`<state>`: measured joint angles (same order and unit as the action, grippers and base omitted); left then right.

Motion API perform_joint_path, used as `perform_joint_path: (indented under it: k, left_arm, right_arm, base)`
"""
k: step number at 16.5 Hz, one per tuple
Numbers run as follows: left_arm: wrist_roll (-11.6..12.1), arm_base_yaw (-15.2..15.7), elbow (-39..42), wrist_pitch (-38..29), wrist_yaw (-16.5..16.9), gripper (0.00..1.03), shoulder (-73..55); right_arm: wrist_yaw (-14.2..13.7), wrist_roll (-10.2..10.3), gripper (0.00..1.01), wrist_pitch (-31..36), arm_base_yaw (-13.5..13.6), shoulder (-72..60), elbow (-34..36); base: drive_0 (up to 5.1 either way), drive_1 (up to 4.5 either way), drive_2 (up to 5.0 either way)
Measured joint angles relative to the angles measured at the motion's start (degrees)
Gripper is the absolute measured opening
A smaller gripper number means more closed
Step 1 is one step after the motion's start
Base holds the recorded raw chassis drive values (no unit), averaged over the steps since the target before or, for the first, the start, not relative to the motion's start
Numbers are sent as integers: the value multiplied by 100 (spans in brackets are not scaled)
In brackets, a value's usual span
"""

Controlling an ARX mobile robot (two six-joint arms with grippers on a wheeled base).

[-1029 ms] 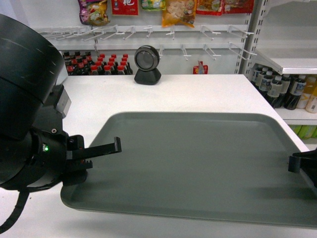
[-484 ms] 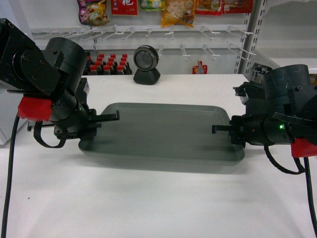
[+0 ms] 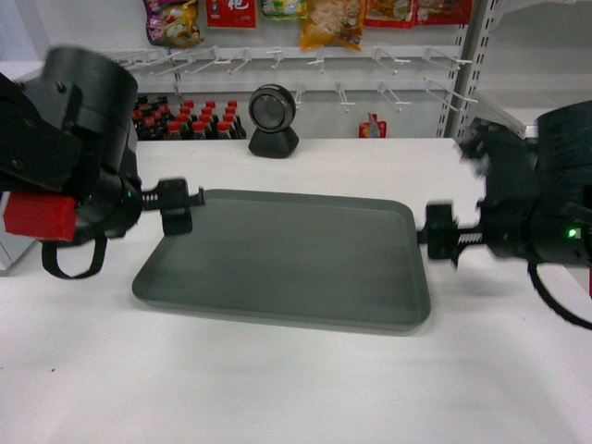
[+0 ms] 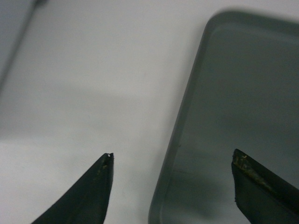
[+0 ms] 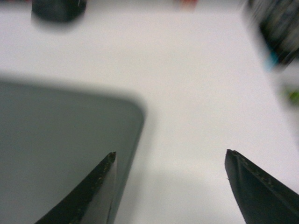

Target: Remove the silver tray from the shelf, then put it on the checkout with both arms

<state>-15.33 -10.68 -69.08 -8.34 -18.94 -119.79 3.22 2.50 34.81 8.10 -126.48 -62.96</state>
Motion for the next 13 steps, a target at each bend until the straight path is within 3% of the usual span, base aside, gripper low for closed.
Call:
perform_joint_path:
  k: [1, 2, 4, 5, 7, 8, 11, 12, 13]
  left_arm:
    - [313, -24, 522, -1539, 238, 72, 348]
    - [752, -22, 1117, -3071, 789, 62, 789]
    - [1244, 232, 2450, -5029, 1064, 40, 1429]
    - [1322, 350, 3027, -5525, 1117, 29, 1624]
    - [1416, 481, 3939, -5836, 1237, 5, 2227]
    - [1432, 507, 4299, -5923, 1322, 2, 2636]
    - [1432, 610, 4994, -5884, 1453, 1, 3287]
    - [1432, 660, 5237, -5827, 1475, 1, 3526]
    - [1432, 844, 5696, -5630, 1648, 1, 4225]
  right_arm:
    - [-592, -70, 65, 1515, -74, 76, 345]
    - [-914, -105, 56, 2507, -116, 289, 909]
    - [-938, -140, 34, 3740, -260, 859, 2190]
    - [-911, -160, 21, 3862, -297, 1329, 2712]
    - [-754, -205, 2, 3906, -315, 2111, 3515]
    - [-723, -214, 2, 3891, -374, 2437, 3930]
    - [-680, -214, 2, 3875, -522, 3189, 4607]
    - [-588, -214, 2, 3884, -553, 3521, 4815]
    - [-343, -214, 2, 3764, -820, 4258, 5263]
  base:
    - [0, 0, 0]
    - [0, 0, 0]
    - [0, 0, 0]
    - [0, 0, 0]
    - [0, 0, 0]
    - [0, 0, 0]
    - [0, 0, 0]
    - [0, 0, 0]
    - [0, 0, 0]
